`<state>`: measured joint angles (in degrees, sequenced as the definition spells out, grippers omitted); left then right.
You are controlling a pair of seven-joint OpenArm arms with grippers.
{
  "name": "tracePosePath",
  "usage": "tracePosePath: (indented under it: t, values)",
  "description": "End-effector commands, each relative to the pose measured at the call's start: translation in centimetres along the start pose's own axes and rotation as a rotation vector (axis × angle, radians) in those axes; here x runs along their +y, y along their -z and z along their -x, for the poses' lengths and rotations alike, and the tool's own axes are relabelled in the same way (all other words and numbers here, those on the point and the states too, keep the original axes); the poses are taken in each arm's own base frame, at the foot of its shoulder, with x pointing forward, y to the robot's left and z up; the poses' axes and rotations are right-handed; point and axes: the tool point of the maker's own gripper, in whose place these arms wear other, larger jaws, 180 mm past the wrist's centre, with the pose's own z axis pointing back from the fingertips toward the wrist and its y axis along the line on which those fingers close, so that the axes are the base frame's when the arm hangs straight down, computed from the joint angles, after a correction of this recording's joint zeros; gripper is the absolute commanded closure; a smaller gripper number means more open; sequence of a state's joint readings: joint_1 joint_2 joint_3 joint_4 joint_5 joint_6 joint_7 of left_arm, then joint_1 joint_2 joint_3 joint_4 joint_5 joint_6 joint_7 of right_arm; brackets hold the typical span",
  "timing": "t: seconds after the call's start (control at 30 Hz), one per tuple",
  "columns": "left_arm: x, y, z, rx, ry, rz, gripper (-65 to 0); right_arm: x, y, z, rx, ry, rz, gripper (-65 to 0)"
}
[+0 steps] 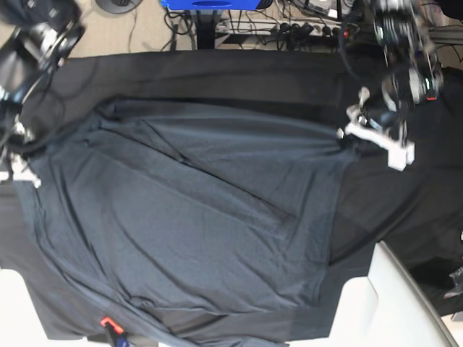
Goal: Fold the T-shirt properly
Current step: 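Lift the collar edge with both grippers and fold it toward the hem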
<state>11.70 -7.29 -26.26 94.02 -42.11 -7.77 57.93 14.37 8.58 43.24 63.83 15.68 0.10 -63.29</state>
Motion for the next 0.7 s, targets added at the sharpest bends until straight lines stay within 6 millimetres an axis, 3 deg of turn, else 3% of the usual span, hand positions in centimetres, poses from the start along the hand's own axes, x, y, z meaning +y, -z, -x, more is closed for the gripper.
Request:
tracePosePath:
  t: [0.0, 0.17, 0.37, 0.67]
  values:
    - [-0.6, 0.1, -1.6, -0.027, 0.005, 0.025, 0.0, 1.0, -0.8, -2.3, -0.054, -0.005, -0.019, -0.6]
    - [-0.2, 1.9, -2.9, -0.011, -0.03, 0.03, 0.0, 1.6, 0.1, -3.7, -0.049, 0.008, -0.028, -0.6]
    - [-0.1, 3.7, -3.8, 0.011, -0.078, 0.042, 0.0, 0.9, 0.5, -5.4, -0.055, 0.032, -0.018, -0.6]
    - [-0.3, 5.1, -4.8, 0.014, -0.116, 0.057, 0.0, 2.6, 0.3, -6.6, -0.06, 0.039, -0.05, -0.6]
